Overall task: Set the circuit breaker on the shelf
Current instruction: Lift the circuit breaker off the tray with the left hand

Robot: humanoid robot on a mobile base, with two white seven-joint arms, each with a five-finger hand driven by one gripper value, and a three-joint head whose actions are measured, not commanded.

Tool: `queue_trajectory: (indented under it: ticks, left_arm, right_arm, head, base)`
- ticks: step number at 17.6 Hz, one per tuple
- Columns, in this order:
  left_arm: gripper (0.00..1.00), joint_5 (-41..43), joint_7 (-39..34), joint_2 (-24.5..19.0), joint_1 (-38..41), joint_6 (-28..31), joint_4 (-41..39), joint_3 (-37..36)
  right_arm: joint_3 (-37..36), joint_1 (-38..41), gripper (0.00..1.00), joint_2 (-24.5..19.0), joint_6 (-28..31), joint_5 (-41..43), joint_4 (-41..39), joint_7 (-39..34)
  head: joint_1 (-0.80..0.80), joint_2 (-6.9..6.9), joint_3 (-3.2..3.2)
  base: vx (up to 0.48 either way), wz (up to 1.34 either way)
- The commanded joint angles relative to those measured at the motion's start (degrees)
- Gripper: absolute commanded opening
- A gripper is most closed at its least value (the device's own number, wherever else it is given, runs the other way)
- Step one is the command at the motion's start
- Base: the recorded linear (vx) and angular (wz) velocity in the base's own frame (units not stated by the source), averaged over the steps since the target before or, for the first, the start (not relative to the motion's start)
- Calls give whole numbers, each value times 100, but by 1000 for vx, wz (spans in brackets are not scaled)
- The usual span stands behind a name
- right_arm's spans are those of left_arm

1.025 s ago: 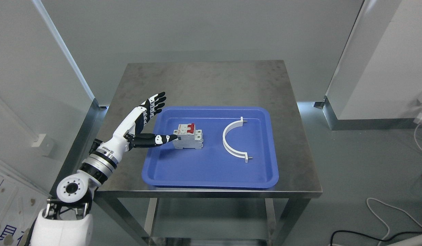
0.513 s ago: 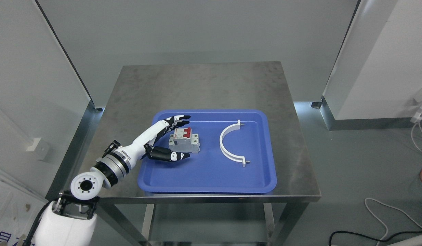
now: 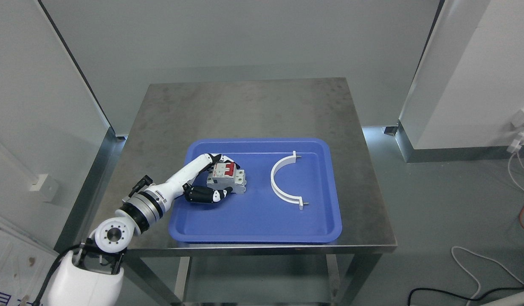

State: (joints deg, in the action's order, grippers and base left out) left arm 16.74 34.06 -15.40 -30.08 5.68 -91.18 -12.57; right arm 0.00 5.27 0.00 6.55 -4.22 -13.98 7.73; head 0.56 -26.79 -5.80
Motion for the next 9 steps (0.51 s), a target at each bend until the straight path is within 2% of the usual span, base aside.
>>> queue_trajectory:
  ticks: [1, 3, 4, 5, 6, 9]
  left_arm:
    - [12, 198, -66, 474, -33, -348, 276, 526]
    - [12, 172, -66, 1440, -269, -567, 267, 1620]
    - [14, 111, -92, 1440, -427, -725, 259, 2166]
    - [17, -64, -371, 1440, -464, -987, 259, 2267]
    - [16, -266, -1105, 1440, -429, -1269, 250, 2372]
    - [16, -549, -4030, 1440, -157, -1622, 250, 2374]
  right_arm:
    - [114, 0, 100, 100, -198, 9, 0, 1]
    - [114, 0, 100, 100, -198, 0, 0, 1]
    - [114, 0, 100, 100, -198, 0, 0, 9]
    - [114, 0, 100, 100, -198, 0, 0, 1]
    - [114, 0, 100, 100, -198, 0, 0, 1]
    - [114, 0, 100, 100, -198, 0, 0, 9]
  head:
    - [0, 0, 0]
    - [0, 0, 0]
    - [0, 0, 0]
    - [0, 0, 0]
    - [0, 0, 0]
    - [0, 0, 0]
  base:
    - [-7, 31]
    - [-8, 24]
    - [-5, 24]
    - [-5, 24]
    - [-28, 6]
    - [-52, 3]
